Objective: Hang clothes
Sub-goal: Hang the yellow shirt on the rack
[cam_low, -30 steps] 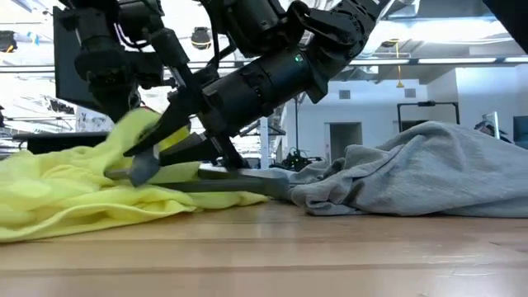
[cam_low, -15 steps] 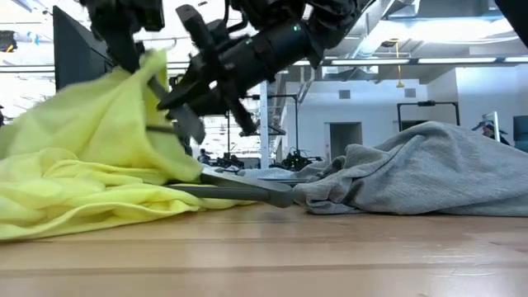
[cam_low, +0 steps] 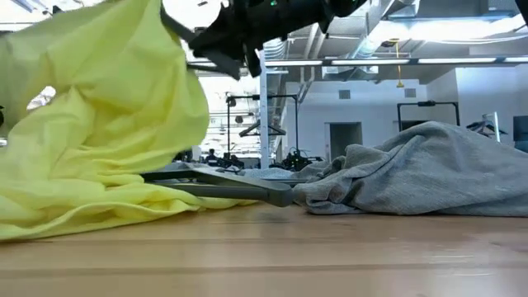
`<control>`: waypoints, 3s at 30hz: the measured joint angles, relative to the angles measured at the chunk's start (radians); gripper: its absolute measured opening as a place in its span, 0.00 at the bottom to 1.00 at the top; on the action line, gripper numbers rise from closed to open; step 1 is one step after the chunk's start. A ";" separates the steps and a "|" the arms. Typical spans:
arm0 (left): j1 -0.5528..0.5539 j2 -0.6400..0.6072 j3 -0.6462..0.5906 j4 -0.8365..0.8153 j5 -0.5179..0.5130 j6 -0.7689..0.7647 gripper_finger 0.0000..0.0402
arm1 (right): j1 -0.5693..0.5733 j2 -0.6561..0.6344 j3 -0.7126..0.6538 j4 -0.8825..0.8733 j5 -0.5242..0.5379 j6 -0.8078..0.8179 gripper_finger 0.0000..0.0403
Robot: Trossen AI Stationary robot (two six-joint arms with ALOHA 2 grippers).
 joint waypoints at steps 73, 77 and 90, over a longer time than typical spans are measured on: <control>0.213 0.285 0.325 -0.263 -0.291 0.108 0.26 | -0.194 0.283 -0.456 1.424 -0.229 0.750 0.08; 0.279 0.278 0.325 -0.264 -0.260 0.118 0.26 | -0.194 0.283 -0.456 1.424 -0.237 0.752 0.08; 0.494 0.283 0.263 -0.262 0.217 0.246 0.26 | -0.195 0.281 -0.456 1.425 -0.296 0.760 0.08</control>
